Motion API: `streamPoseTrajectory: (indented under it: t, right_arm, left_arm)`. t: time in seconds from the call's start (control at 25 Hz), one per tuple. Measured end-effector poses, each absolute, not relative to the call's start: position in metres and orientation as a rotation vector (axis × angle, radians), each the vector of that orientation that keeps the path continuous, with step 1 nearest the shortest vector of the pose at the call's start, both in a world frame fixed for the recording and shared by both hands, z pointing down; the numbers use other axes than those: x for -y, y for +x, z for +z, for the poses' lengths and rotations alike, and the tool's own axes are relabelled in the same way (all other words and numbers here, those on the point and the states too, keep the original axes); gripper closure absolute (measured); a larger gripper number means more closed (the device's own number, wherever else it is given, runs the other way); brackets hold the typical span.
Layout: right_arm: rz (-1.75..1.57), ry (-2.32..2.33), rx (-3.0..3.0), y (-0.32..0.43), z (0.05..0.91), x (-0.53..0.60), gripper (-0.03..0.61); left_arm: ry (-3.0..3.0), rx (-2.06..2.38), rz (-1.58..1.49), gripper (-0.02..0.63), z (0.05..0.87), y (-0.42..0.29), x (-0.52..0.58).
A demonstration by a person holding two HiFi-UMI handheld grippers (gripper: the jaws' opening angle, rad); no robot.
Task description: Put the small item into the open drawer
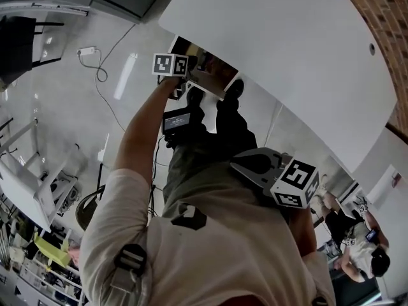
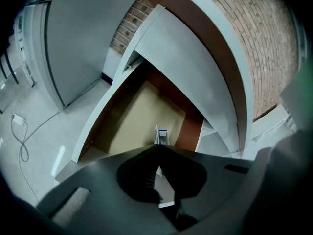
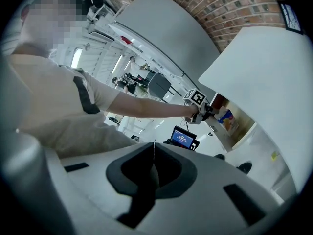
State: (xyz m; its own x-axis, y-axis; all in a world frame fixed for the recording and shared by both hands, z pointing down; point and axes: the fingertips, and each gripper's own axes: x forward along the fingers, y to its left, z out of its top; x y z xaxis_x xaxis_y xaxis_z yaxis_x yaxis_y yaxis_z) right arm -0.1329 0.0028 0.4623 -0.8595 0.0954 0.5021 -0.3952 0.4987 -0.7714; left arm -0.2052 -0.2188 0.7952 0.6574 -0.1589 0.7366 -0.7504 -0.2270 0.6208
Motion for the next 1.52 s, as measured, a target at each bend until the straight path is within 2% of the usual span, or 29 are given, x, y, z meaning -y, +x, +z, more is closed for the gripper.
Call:
streamPoseTrajectory:
  t: [0.88,1.04,1.52]
  right_arm:
    - [1.379,0.242,2.170,-0.137,0.484,-0.013,0.572]
    - [1.373,0.246,2.172,-0.137,0.483,-0.012,0.572]
    - [1.329,0.237,2.200,-0.148,0.479,-0.005,0.572]
  left_arm:
    - [1.744,0.822,0.853,0.607,0.847,-0.204,0.248]
    - [1.744,0.791,0.852,0.524,0.844,-0.199,0.250]
    - [1.759,0.752,0.846,0.518,0.825,-0.207,0.250]
